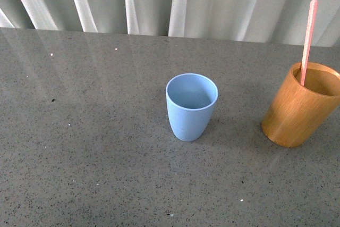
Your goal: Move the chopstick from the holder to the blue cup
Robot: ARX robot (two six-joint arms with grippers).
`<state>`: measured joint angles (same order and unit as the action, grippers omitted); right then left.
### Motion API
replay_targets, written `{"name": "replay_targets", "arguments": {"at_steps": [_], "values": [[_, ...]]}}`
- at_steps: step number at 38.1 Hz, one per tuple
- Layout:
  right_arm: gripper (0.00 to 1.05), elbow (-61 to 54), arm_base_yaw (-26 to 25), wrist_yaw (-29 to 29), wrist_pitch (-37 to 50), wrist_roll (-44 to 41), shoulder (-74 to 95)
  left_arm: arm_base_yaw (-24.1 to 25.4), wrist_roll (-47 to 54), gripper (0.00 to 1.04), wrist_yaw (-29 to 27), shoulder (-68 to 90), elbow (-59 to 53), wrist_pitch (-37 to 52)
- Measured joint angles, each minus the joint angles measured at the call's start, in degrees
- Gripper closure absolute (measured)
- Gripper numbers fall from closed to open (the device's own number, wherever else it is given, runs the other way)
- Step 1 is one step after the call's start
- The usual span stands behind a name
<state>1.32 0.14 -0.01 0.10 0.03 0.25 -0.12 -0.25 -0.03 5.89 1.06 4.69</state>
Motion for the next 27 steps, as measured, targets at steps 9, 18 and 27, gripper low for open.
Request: {"name": "replay_targets", "arguments": {"at_steps": [9,18,27], "values": [[0.1,0.0,0.0,0.0,0.0,0.0,0.0,0.0,0.0,1.01,0.0,-5.6,0.0,-4.6],[0.1,0.0,0.0,0.0,0.0,0.0,0.0,0.0,0.0,0.82,0.0,-5.7,0.0,-4.7],[0.1,0.0,0.0,0.0,0.0,0.0,0.0,0.0,0.0,0.36,0.0,-5.7,0.0,-4.7]]}}
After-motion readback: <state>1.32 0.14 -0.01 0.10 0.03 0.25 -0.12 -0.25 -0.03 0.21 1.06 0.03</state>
